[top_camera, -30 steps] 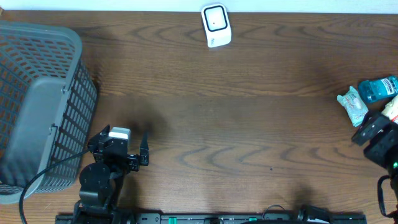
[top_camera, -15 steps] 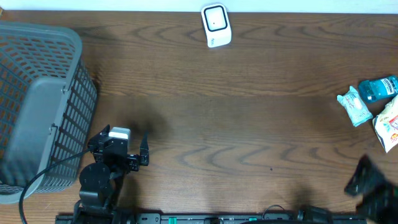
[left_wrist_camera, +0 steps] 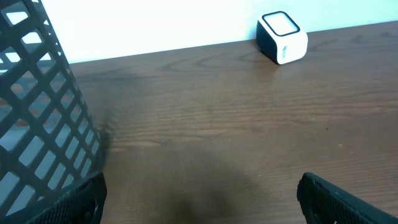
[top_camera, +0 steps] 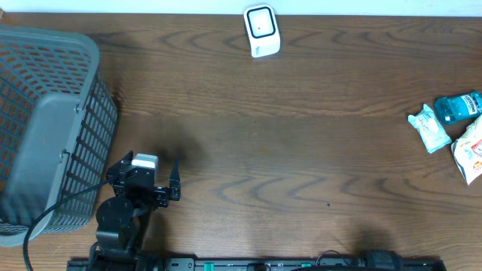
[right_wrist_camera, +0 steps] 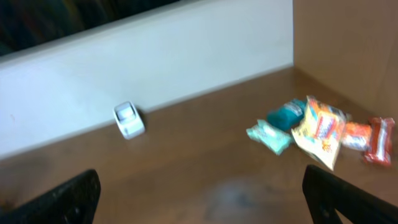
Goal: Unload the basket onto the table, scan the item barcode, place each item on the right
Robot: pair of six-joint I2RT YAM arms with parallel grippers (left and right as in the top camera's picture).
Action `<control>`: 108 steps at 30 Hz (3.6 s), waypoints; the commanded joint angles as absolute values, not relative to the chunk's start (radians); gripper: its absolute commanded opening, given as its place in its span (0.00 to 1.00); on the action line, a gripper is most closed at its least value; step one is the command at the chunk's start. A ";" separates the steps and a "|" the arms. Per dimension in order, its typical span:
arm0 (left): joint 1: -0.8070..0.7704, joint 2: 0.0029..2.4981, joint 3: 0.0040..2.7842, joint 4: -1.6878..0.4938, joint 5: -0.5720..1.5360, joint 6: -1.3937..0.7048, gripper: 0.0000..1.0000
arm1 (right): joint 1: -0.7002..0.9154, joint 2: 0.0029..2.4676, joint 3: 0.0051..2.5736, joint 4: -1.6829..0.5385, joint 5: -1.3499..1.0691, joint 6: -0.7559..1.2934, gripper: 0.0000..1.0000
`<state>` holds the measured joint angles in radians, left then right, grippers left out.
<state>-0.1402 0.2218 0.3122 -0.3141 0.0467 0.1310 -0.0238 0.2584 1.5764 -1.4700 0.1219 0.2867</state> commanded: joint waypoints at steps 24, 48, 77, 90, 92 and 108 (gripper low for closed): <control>-0.140 0.220 0.311 -0.313 0.045 0.130 0.98 | -0.015 0.014 0.699 -0.524 0.125 0.382 0.99; -0.140 0.220 0.311 -0.313 0.045 0.130 0.98 | -0.021 0.006 0.131 -0.064 0.159 0.452 0.99; -0.140 0.220 0.311 -0.313 0.045 0.130 0.98 | -0.034 0.006 0.006 -0.057 0.166 0.418 0.99; -0.140 0.220 0.311 -0.313 0.045 0.130 0.98 | -0.034 0.006 0.006 -0.057 0.166 0.418 0.99; -0.140 0.220 0.311 -0.313 0.045 0.130 0.98 | -0.034 0.006 0.006 -0.057 0.166 0.418 0.99; -0.046 0.016 0.167 -0.294 0.104 0.130 0.98 | -0.034 0.006 0.006 -0.057 0.166 0.418 0.99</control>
